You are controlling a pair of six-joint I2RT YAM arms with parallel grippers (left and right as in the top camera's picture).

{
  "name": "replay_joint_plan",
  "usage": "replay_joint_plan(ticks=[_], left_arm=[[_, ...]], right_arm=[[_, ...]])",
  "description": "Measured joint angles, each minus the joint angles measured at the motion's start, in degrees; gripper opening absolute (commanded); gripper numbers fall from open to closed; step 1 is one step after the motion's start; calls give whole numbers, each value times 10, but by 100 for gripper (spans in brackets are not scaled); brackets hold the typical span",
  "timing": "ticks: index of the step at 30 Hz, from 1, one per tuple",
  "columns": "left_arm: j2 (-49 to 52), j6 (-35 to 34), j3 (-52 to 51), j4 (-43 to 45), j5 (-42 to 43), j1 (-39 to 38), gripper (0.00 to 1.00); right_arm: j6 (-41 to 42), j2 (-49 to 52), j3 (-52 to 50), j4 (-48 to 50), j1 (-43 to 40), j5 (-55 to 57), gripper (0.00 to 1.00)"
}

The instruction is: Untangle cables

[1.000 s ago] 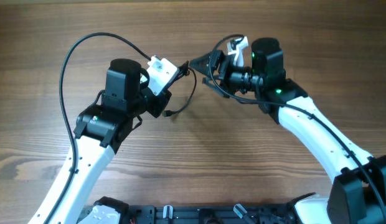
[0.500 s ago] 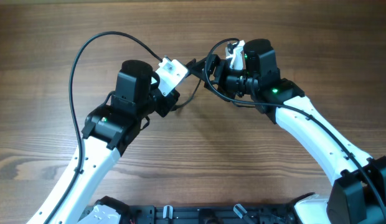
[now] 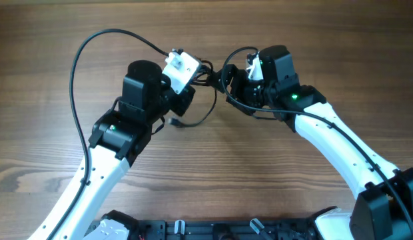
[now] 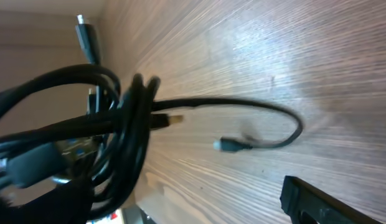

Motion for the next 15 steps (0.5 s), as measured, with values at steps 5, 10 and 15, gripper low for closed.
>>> replay_joint_plan(ticks=[5, 10, 15], left_arm=[[0, -61, -1, 33, 13, 0, 4], [0, -140, -1, 82, 57, 0, 4], [0, -256, -1, 118, 87, 22, 4]], right_arm=[[-7, 0, 0, -21, 0, 23, 98], [-12, 0, 1, -43, 0, 46, 98], [-13, 0, 1, -47, 0, 54, 98]])
